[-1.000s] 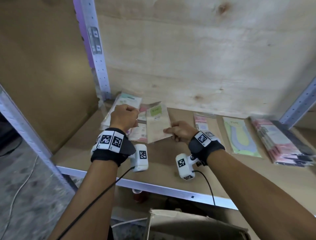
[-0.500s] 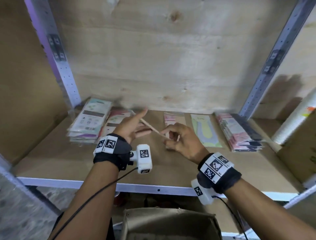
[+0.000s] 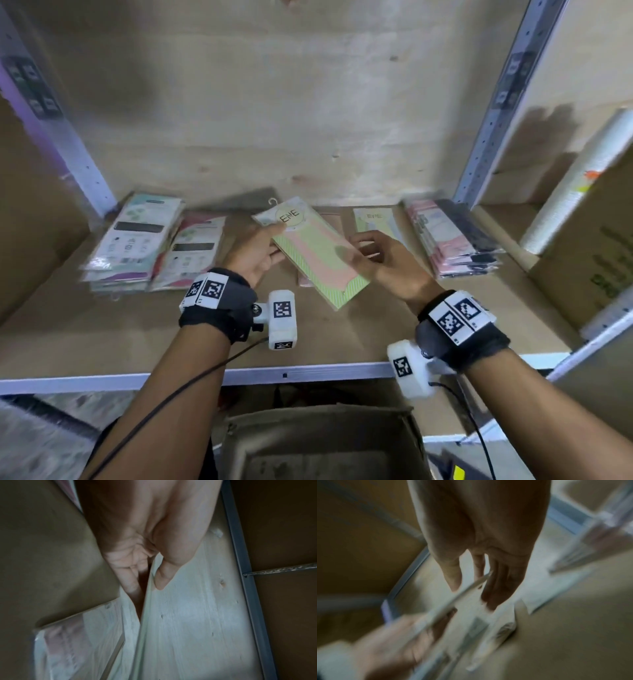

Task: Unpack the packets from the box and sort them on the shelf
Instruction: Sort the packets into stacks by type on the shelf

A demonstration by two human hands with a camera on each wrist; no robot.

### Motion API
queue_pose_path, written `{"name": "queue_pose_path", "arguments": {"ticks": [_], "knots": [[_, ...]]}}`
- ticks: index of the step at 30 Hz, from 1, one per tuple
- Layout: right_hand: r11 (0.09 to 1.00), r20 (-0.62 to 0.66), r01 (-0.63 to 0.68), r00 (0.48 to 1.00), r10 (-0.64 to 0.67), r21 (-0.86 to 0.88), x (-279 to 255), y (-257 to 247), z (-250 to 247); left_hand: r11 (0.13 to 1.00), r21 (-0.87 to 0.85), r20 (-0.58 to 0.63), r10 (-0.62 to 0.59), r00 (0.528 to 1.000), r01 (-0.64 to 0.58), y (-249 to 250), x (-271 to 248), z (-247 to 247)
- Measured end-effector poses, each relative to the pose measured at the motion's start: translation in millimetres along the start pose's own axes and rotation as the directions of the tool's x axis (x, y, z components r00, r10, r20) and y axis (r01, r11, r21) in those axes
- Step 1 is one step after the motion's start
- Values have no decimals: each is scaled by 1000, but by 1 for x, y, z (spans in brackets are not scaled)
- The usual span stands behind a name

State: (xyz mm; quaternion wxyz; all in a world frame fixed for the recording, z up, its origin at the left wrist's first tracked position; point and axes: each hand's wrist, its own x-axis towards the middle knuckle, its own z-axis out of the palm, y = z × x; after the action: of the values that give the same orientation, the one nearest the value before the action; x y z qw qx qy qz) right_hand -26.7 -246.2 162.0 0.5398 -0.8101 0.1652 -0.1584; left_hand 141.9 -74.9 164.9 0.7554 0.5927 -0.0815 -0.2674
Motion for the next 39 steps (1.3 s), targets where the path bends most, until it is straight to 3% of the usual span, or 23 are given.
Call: {"name": "queue_pose_path", "arguments": {"ticks": [2, 4, 11, 14, 20, 23, 25, 30, 32, 35, 39], "knots": [[978, 84, -137, 989, 125, 158, 1, 6, -6, 1000, -9, 22, -25, 999, 26, -7, 3, 4], [954, 147, -198, 975, 167, 226, 0, 13, -10, 999, 15, 13, -42, 999, 42, -14, 7, 7], [975, 191, -132, 977, 97, 178, -4, 21, -16, 981, 193, -227, 22, 974, 23, -24, 18, -2], [976, 198, -132, 975, 97, 172, -8, 26, -17, 963, 270, -265, 62, 962, 13, -26, 16, -5], [980, 234, -189, 957, 170, 61, -19, 31, -12, 969, 218, -127, -91, 988, 117, -20, 9, -15], [981, 238, -171, 960, 144, 96, -20, 32, -10, 989, 55, -134, -126, 983, 135, -17, -2, -14], [971, 208, -177, 968, 141, 163, -20, 29, -10, 989, -72, -61, -130, 990, 125, -19, -9, -7], [900, 117, -228, 973, 198, 372, -17, 23, -5, 965, 226, 245, -191, 951, 135, -41, -28, 15], [888, 96, -236, 972, 216, 394, -17, 21, -4, 947, 304, 312, -199, 929, 101, -46, -31, 18], [902, 46, -249, 967, 249, 353, -13, 21, -4, 929, 369, 301, -152, 941, 32, -46, -29, 20], [931, 5, -257, 964, 265, 260, -2, 24, -5, 902, 428, 163, -8, 987, -64, -49, -18, 27]]}}
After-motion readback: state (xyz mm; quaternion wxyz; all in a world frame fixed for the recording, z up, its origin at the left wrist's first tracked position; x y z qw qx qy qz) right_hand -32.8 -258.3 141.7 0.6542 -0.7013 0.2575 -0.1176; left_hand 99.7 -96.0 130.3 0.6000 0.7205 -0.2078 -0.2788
